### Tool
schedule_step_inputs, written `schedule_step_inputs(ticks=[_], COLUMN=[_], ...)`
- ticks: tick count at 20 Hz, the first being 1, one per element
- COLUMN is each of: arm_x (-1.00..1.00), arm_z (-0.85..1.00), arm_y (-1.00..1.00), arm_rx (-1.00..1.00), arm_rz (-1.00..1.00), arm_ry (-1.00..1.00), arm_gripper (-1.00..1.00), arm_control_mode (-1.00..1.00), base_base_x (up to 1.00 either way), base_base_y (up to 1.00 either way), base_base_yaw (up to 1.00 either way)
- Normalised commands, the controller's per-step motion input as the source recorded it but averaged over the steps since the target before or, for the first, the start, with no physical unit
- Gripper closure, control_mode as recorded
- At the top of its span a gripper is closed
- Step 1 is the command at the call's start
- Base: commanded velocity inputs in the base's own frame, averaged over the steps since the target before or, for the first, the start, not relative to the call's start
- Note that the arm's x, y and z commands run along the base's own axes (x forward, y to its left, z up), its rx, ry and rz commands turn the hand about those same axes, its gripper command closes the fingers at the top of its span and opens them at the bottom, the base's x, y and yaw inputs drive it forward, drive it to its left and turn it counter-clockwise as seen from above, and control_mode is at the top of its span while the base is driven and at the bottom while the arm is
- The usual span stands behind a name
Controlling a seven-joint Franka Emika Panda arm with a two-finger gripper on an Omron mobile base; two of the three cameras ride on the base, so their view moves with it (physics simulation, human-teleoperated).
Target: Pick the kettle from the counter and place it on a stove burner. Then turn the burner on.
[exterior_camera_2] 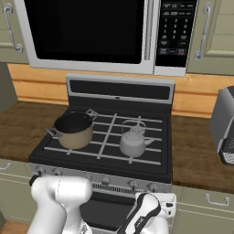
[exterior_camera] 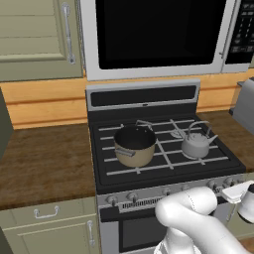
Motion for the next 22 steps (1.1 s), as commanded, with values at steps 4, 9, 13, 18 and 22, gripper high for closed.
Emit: schedule_step_inputs(ticks=[4, 9, 13, 18, 22], arm_x=[0.00, 0.00, 0.00, 0.00, 0.00], arm_z=[0.15, 0.00, 0.00, 0.00, 0.00], arm_y=[0.00, 0.00, 0.00, 0.00, 0.00], arm_rx=[0.00, 0.00, 0.00, -0.09, -0.29], arm_rz=[0.00, 0.00, 0.00, 0.05, 0.17], arm_ry=[-0.02, 0.00, 0.00, -0.06, -0.21], arm_gripper=[-1.00, 1.00, 1.00, 1.00, 1.00], arm_control_mode=[-1.00, -1.00, -1.00, -1.00, -1.00], base_base_x=[0.00, 0.00, 0.00, 0.00, 0.00], base_base_y=[0.00, 0.00, 0.00, 0.00, 0.00], base_base_yaw=[0.00, 0.00, 0.00, 0.00, 0.00])
